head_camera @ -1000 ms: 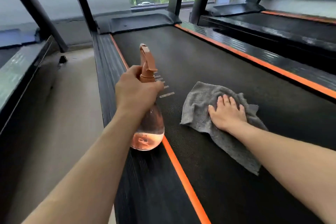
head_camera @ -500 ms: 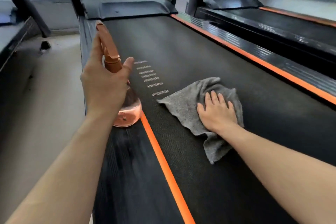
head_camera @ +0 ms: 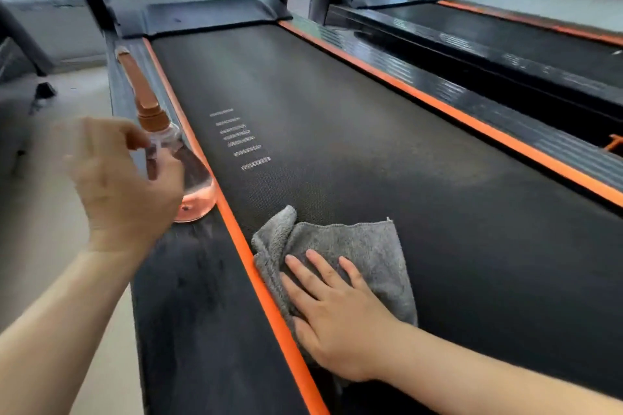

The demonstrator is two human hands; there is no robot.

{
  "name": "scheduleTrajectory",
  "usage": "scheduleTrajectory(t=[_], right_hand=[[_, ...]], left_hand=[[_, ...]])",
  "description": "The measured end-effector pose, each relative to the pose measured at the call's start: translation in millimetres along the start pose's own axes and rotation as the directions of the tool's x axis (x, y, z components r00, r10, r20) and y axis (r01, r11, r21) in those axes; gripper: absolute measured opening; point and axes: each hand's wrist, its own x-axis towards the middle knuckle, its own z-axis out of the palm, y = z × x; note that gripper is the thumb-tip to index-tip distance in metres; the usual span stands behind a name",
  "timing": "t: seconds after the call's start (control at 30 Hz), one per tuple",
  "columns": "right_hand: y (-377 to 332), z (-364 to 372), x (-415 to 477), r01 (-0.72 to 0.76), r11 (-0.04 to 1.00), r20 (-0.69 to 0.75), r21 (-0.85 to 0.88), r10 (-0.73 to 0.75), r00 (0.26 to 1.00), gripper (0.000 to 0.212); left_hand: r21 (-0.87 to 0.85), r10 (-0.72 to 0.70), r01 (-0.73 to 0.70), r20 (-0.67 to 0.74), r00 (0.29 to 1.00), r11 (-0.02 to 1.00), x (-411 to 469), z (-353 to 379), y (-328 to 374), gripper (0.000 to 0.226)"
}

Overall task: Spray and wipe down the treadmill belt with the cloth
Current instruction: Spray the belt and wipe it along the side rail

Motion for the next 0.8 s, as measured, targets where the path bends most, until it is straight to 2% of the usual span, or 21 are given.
scheduleTrajectory(t=[0.07, 0.1, 0.13, 0.2, 0.23, 0.27, 0.3, 0.37, 0.43, 0.5, 0.53, 0.57, 0.67, 0.7, 0.73, 0.8], right_hand=[[3.5, -5.0, 13.7, -0.011, 1.000, 0.030, -0.012, 0.012, 0.999, 0.071], [5.4, -6.7, 27.5, -0.026, 0.999, 0.013, -0.042, 0.026, 1.000, 0.067], [5.5, -8.6, 42.3, -0.063, 0.997, -0.012, -0.034, 0.062, 0.998, 0.064], [-0.2, -11.0, 68.9, -0.143, 0.989, -0.077, 0.018, 0.144, 0.987, 0.062], [-1.9, -10.9, 74.4, -0.160, 0.987, -0.088, 0.009, 0.160, 0.983, 0.062], [-3.1, -10.2, 74.7, -0.157, 0.987, -0.077, -0.018, 0.155, 0.985, 0.063], [-4.2, -10.3, 70.5, -0.136, 0.990, -0.070, -0.032, 0.133, 0.989, 0.063], [1.6, -10.8, 41.1, -0.099, 0.995, -0.065, -0.006, 0.099, 0.993, 0.064], [17.3, -9.1, 8.2, -0.067, 0.998, -0.051, 0.013, 0.068, 0.996, 0.067], [47.8, -14.4, -20.5, -0.082, 0.996, -0.025, -0.032, 0.081, 0.996, 0.070], [67.9, -19.7, -29.2, -0.140, 0.988, 0.000, -0.058, 0.140, 0.990, 0.072], [88.6, -26.1, -34.4, -0.232, 0.970, 0.018, -0.071, 0.234, 0.972, 0.074], [115.1, -34.8, -29.8, -0.485, 0.874, -0.003, -0.029, 0.485, 0.875, 0.078], [104.2, -30.1, -22.3, -0.494, 0.870, -0.019, 0.001, 0.494, 0.869, 0.078], [84.7, -21.9, -13.4, -0.447, 0.894, -0.037, 0.024, 0.448, 0.893, 0.076], [30.1, -6.8, 0.4, -0.214, 0.975, -0.054, 0.051, 0.217, 0.975, 0.069]], left_hand=[[-0.031, 0.179, -0.176, 0.178, 0.968, 0.984, -8.4, 5.9, 17.8, 0.014], [-0.032, 0.223, -0.224, 0.310, 0.924, 0.974, -14.6, 13.3, 28.1, 0.009], [-0.007, 0.222, -0.248, 0.470, 0.854, 0.969, -22.3, 20.9, 38.5, 0.012], [0.077, 0.155, -0.325, 0.761, 0.630, 0.943, -41.9, 37.9, 47.8, 0.031], [0.104, 0.102, -0.351, 0.848, 0.520, 0.930, -51.4, 44.0, 53.4, 0.037], [0.130, 0.064, -0.376, 0.885, 0.461, 0.917, -58.9, 48.4, 56.1, 0.036], [0.154, 0.040, -0.392, 0.895, 0.444, 0.907, -62.9, 49.7, 57.9, 0.033], [0.151, 0.060, -0.401, 0.883, 0.466, 0.903, -71.0, 51.9, 66.3, 0.029], [0.092, 0.108, -0.356, 0.857, 0.504, 0.930, -84.1, 53.6, 69.3, 0.030], [-0.007, 0.202, -0.374, 0.851, 0.485, 0.927, -101.8, 57.0, 78.6, 0.039], [-0.038, 0.233, -0.402, 0.862, 0.449, 0.915, -109.9, 58.4, 86.7, 0.043], [-0.055, 0.276, -0.449, 0.853, 0.443, 0.892, -115.9, 60.5, 95.9, 0.046], [-0.019, 0.205, -0.437, 0.901, 0.382, 0.899, -113.0, 60.4, 111.3, 0.041], [0.011, 0.189, -0.438, 0.892, 0.411, 0.899, -107.8, 59.7, 109.7, 0.036], [0.053, 0.173, -0.451, 0.878, 0.446, 0.891, -100.5, 55.2, 107.8, 0.031], [0.188, 0.078, -0.447, 0.855, 0.512, 0.874, -84.5, 42.7, 100.0, 0.024]])
